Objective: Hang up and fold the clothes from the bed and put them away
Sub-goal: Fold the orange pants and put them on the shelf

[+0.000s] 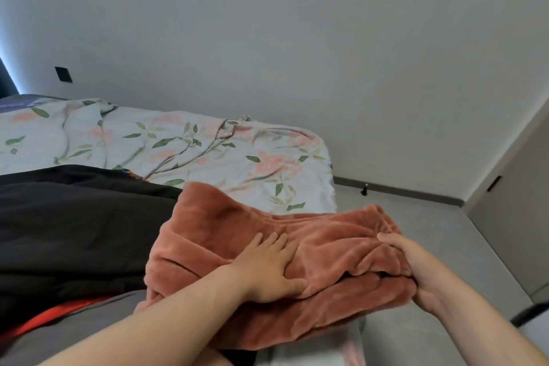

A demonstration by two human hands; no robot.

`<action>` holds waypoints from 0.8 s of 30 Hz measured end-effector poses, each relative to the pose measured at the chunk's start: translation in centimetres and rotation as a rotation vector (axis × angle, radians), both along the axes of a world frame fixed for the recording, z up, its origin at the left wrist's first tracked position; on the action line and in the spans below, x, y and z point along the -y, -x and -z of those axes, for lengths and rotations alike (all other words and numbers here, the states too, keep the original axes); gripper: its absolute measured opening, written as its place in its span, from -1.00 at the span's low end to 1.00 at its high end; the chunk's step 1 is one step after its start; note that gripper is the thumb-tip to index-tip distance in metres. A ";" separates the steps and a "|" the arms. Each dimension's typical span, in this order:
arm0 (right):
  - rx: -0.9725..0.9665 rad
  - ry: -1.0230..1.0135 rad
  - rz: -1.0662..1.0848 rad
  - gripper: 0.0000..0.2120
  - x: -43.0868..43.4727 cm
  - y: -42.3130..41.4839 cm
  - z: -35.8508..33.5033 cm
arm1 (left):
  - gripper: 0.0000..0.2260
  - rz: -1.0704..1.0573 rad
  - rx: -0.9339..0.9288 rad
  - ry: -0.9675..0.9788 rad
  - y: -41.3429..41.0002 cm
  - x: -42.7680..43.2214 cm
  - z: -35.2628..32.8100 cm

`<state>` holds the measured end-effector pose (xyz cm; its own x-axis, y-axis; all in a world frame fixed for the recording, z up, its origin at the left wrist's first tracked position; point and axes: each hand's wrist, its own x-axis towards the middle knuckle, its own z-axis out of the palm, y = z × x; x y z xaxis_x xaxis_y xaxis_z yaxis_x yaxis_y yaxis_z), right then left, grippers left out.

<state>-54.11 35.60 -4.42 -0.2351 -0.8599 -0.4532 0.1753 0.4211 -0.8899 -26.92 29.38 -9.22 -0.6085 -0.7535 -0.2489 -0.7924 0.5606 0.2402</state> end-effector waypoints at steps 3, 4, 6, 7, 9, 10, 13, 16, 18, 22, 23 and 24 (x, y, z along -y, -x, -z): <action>-0.051 0.019 -0.025 -0.64 -0.8 0.0 -1.2 | -0.13 0.028 -0.044 -0.071 0.7 0.1 -0.3; -0.064 0.032 -0.052 -0.63 -1.0 -0.2 -1.7 | -0.16 0.014 -0.103 -0.119 0.5 -0.1 -0.5; -0.069 0.081 -0.068 -0.61 -1.1 -1.3 -2.6 | -0.35 -0.107 -0.453 -0.332 0.5 -0.6 -2.0; -0.072 0.119 -0.059 -0.61 -1.1 -2.1 -3.1 | -0.49 -0.217 -0.689 -0.467 0.4 -0.9 -2.9; -0.085 0.185 -0.045 -0.57 -0.9 -4.4 -4.3 | -0.69 -0.499 -1.136 -0.681 0.3 -0.8 -4.4; -0.077 0.217 -0.053 -0.53 -0.7 -5.8 -4.8 | -0.74 -0.632 -1.297 -0.736 -0.1 -0.9 -5.2; -0.008 0.339 -0.115 -0.41 -0.1 -10.8 -6.0 | -0.62 -0.729 -1.451 -0.804 -2.6 -1.5 -7.5; -0.016 0.431 -0.263 -0.52 0.2 -16.1 -6.5 | -0.45 -0.722 -1.459 -0.747 -6.0 -3.0 -9.8; 0.008 0.449 -0.305 -0.63 0.6 -18.6 -6.1 | -0.37 -0.775 -1.438 -0.635 -7.2 -2.5 -11.6; 0.208 0.359 -0.273 -0.68 1.7 -22.0 -4.8 | -0.56 -0.711 -1.199 -0.485 -10.5 -2.1 -12.0; 0.235 0.335 -0.261 -0.71 1.9 -22.6 -4.5 | -0.56 -0.754 -1.119 -0.456 -11.0 -1.8 -11.9; 0.272 0.306 -0.247 -0.74 2.1 -23.2 -4.1 | -0.54 -0.813 -1.034 -0.398 -11.4 -2.1 -12.0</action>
